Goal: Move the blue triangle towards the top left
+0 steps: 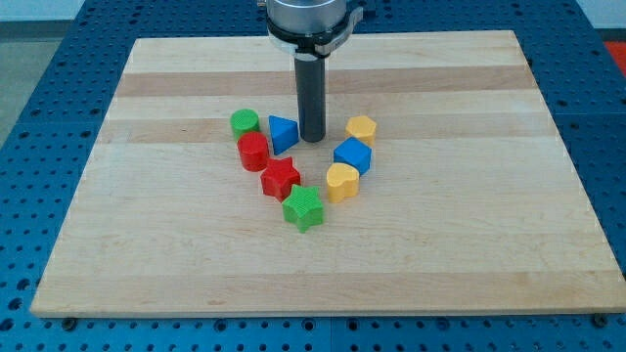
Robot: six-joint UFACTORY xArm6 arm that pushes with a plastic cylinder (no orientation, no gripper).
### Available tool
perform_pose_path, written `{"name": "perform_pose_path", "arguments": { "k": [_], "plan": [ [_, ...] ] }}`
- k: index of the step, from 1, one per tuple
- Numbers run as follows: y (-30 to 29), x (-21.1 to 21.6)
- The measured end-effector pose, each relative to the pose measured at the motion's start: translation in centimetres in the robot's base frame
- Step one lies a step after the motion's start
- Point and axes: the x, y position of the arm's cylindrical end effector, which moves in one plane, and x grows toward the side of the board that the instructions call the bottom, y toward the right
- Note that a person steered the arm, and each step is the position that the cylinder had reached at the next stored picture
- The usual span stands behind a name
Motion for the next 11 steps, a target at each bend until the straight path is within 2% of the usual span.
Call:
{"name": "perform_pose_path", "arguments": {
  "k": [3, 9, 11],
  "plan": [
    [0.1, 2.1],
    [-3.4, 2.1],
    [-3.5, -2.4]
  ]
}}
